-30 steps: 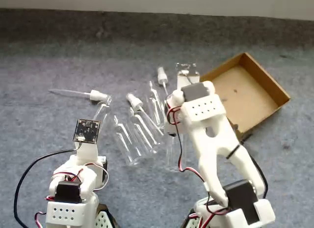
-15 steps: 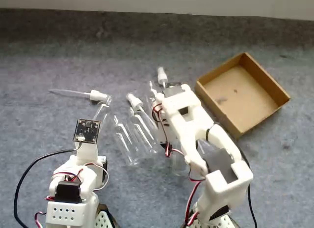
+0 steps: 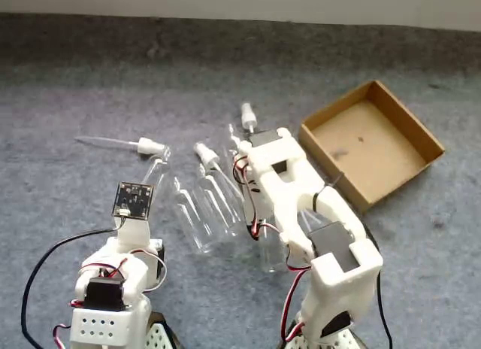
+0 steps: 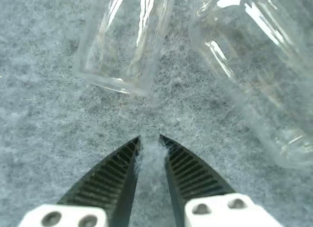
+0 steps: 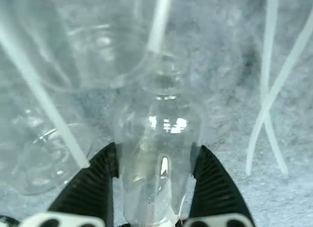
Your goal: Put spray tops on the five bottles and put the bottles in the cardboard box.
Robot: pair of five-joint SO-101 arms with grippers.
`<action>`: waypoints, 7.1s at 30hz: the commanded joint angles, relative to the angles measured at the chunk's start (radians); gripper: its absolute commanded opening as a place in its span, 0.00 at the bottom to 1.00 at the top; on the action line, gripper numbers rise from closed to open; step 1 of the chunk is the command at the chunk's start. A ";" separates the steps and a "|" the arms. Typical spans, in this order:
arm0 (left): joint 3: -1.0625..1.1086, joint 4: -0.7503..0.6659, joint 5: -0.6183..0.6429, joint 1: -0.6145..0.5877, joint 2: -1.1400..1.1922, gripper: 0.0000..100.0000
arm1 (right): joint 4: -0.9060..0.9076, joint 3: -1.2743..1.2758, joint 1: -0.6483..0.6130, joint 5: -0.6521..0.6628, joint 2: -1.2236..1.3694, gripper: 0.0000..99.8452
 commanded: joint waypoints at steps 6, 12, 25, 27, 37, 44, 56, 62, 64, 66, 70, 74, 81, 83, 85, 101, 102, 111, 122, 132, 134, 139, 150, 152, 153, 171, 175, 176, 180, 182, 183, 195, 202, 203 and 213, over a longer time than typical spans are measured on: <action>0.022 0.005 0.009 0.015 -0.008 0.01 | 0.180 -0.177 0.159 0.302 -0.240 0.00; 0.022 0.005 0.009 0.015 -0.008 0.01 | 0.209 -0.188 0.189 0.453 -0.481 0.00; 0.022 0.005 0.009 0.015 -0.008 0.01 | 0.036 0.271 0.185 0.709 -0.877 0.00; 0.022 0.005 0.009 0.015 -0.008 0.01 | -0.062 0.392 0.182 0.772 -0.908 0.00; 0.022 0.005 0.009 0.015 -0.008 0.01 | -0.493 0.805 0.182 0.867 -0.974 0.00; 0.022 0.005 0.009 0.015 -0.008 0.01 | -0.524 0.880 0.182 0.870 -0.972 0.06; 0.022 0.005 0.009 0.015 -0.008 0.01 | -0.522 0.875 0.085 0.867 -0.972 0.18; 0.022 0.005 0.009 0.015 -0.008 0.01 | -0.524 0.875 0.012 0.867 -0.972 0.28; 0.022 0.005 0.009 0.015 -0.008 0.01 | -0.524 0.875 -0.001 0.868 -0.972 0.28; 0.022 0.005 0.009 0.015 -0.008 0.01 | -0.524 0.874 -0.019 0.870 -0.972 0.28; 0.022 0.005 0.009 0.015 -0.008 0.01 | -0.524 0.872 -0.048 0.867 -0.972 0.28; 0.022 0.005 0.009 0.015 -0.008 0.01 | -0.532 0.854 -0.047 0.868 -0.967 0.28; 0.022 0.005 0.009 0.015 -0.008 0.01 | -0.533 0.782 -0.042 0.862 -0.797 0.28; 0.022 0.005 0.009 0.015 -0.008 0.01 | -0.533 0.760 -0.042 0.862 -0.756 0.28; 0.022 0.005 0.009 0.015 -0.008 0.01 | -0.533 0.748 -0.042 0.862 -0.736 0.28; 0.022 0.005 0.009 0.015 -0.008 0.01 | -0.650 0.753 -0.042 0.862 -0.734 0.13; 0.022 0.005 0.009 0.015 -0.008 0.01 | -0.638 0.751 -0.042 0.862 -0.734 0.13; 0.022 0.005 0.009 0.015 -0.008 0.01 | -0.343 0.544 0.031 0.741 -0.906 0.13; 0.022 0.005 0.009 0.015 -0.008 0.01 | -0.291 0.579 0.058 0.592 -1.415 0.13; 0.022 0.005 0.009 0.015 -0.008 0.01 | -0.340 0.783 0.058 0.410 -1.735 0.13; 0.022 0.005 0.009 0.015 -0.008 0.01 | -0.387 0.834 0.059 0.382 -1.774 0.13; 0.022 0.005 0.011 0.021 -0.008 0.01 | -0.479 0.961 0.061 0.304 -1.847 0.13; 0.022 0.005 0.012 0.019 -0.008 0.01 | -0.645 1.175 0.058 0.199 -1.963 0.13; 0.022 0.005 0.011 0.019 -0.008 0.01 | -0.647 1.175 0.058 0.199 -1.982 0.13; 0.022 0.005 0.011 0.019 -0.008 0.01 | -0.647 1.178 0.058 0.199 -1.992 0.13; -0.125 0.012 -0.026 -0.147 -0.004 0.00 | -0.671 1.377 0.061 0.064 -2.100 0.13; -0.265 0.072 -0.029 -0.147 -0.002 0.01 | -0.700 1.376 0.062 0.052 -2.100 0.13; -0.294 0.089 -0.031 -0.145 -0.002 0.01 | -0.727 1.380 0.062 0.052 -2.100 0.13; -0.378 0.101 -0.032 -0.143 -0.001 0.01 | -0.825 1.423 0.062 0.052 -2.100 0.13; -0.401 0.100 -0.032 -0.143 0.001 0.01 | -0.872 1.452 0.062 0.052 -2.100 0.13; -0.412 0.097 -0.032 -0.143 0.008 0.01 | -0.894 1.469 0.062 0.052 -2.100 0.13; -0.777 0.097 -0.029 -0.143 0.651 0.01 | -0.954 1.515 0.062 0.052 -2.100 0.13; -0.969 -0.018 -0.066 -0.143 0.941 0.02 | -0.952 1.517 0.062 0.052 -2.100 0.13; -0.990 -0.034 -0.101 -0.143 0.970 0.04 | -0.952 1.517 0.062 0.052 -2.100 0.13; -1.260 -0.055 -0.230 -0.150 1.314 0.13 | -0.952 1.518 0.062 0.052 -2.100 0.13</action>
